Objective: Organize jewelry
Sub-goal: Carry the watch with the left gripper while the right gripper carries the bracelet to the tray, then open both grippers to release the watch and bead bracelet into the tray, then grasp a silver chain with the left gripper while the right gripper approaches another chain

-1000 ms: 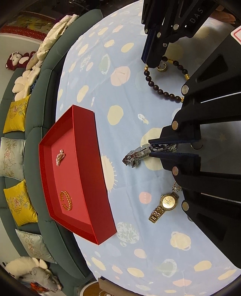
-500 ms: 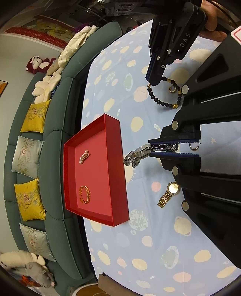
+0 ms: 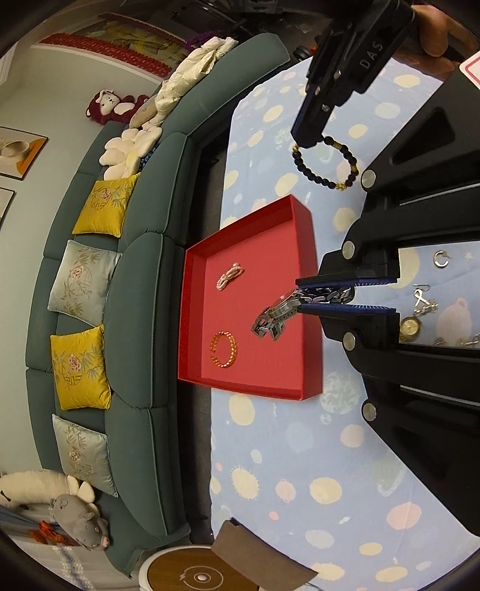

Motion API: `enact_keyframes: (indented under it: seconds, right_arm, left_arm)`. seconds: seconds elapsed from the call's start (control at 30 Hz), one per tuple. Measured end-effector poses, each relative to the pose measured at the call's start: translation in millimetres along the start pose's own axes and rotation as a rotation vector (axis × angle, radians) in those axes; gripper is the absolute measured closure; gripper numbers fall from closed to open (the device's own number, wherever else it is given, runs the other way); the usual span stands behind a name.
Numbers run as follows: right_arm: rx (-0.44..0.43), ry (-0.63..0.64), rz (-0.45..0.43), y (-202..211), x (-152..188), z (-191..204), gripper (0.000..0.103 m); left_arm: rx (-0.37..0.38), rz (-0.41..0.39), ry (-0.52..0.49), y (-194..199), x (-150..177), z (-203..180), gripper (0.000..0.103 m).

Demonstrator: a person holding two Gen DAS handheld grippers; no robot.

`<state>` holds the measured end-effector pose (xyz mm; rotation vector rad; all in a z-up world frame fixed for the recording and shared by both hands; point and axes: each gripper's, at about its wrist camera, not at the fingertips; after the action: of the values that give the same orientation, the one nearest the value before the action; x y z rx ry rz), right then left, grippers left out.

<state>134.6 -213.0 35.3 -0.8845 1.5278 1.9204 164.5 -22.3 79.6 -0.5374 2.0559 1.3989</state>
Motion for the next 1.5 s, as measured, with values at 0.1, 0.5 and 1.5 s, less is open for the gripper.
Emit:
enact_keyframes:
  seconds: [0.1, 0.5, 1.5]
  right_arm:
    - [-0.001, 0.014, -0.040, -9.3, -32.3, 2.0, 0.096]
    - [-0.058, -0.046, 0.012, -125.7, -112.6, -5.5, 0.096]
    - [0.025, 0.010, -0.008, -0.7, -14.9, -18.5, 0.069]
  left_arm:
    - [-0.023, -0.015, -0.005, -10.6, -22.1, 4.2, 0.097]
    - [-0.059, 0.062, 0.064, -101.5, -86.3, 35.2, 0.096]
    - [-0.104, 0.041, 0.161, -3.2, -26.2, 71.3, 0.058]
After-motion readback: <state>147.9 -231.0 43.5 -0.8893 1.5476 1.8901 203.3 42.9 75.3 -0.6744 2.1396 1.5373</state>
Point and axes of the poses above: each gripper's, at about its wrist camera, not at the fingertips, and y roughly against the way its jaws point, z to its left, x to its underside, and after that the axes turned 8 degrees about y, right-handed
